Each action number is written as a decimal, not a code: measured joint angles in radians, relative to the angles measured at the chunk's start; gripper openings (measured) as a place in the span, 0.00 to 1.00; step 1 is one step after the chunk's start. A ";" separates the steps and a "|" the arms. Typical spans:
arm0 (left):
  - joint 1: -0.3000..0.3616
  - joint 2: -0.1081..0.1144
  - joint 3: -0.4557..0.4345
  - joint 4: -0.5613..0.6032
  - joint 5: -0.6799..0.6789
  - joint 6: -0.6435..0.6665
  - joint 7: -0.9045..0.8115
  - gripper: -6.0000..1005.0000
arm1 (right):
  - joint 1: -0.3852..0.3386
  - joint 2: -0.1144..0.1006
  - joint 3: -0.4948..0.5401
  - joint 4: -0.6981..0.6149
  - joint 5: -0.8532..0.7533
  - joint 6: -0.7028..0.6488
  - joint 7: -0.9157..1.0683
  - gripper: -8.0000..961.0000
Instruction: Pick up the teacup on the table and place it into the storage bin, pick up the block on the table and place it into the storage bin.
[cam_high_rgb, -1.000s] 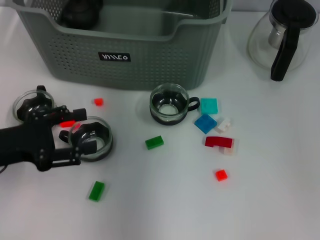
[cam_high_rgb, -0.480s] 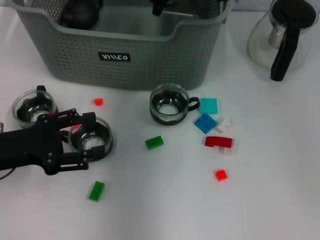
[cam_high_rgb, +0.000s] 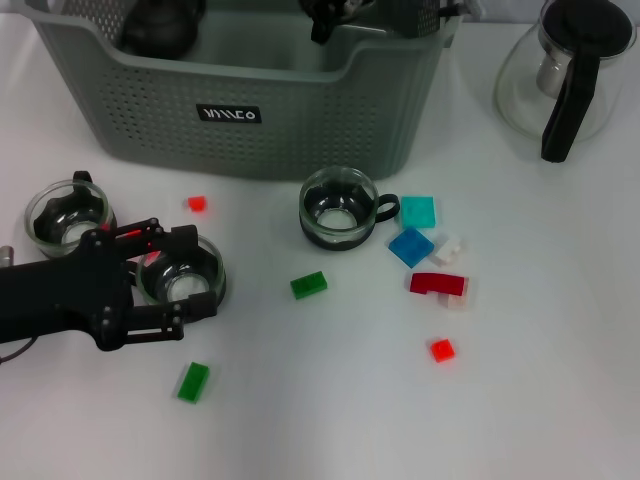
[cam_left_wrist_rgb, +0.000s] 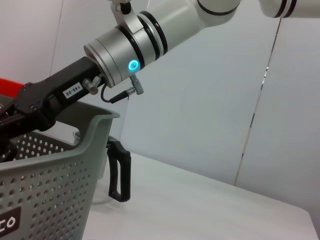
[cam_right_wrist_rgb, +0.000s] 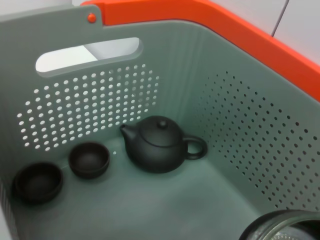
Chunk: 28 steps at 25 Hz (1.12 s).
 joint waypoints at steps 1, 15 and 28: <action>0.000 -0.001 -0.001 0.000 0.000 0.000 0.000 0.82 | 0.002 0.000 0.000 0.000 0.000 -0.006 0.003 0.07; 0.004 -0.003 -0.008 0.000 -0.008 -0.014 -0.002 0.82 | -0.007 -0.017 0.017 -0.027 -0.005 -0.044 0.045 0.34; 0.001 -0.003 -0.010 0.000 -0.024 -0.007 -0.006 0.82 | -0.304 -0.046 0.174 -0.511 0.341 -0.350 -0.114 0.73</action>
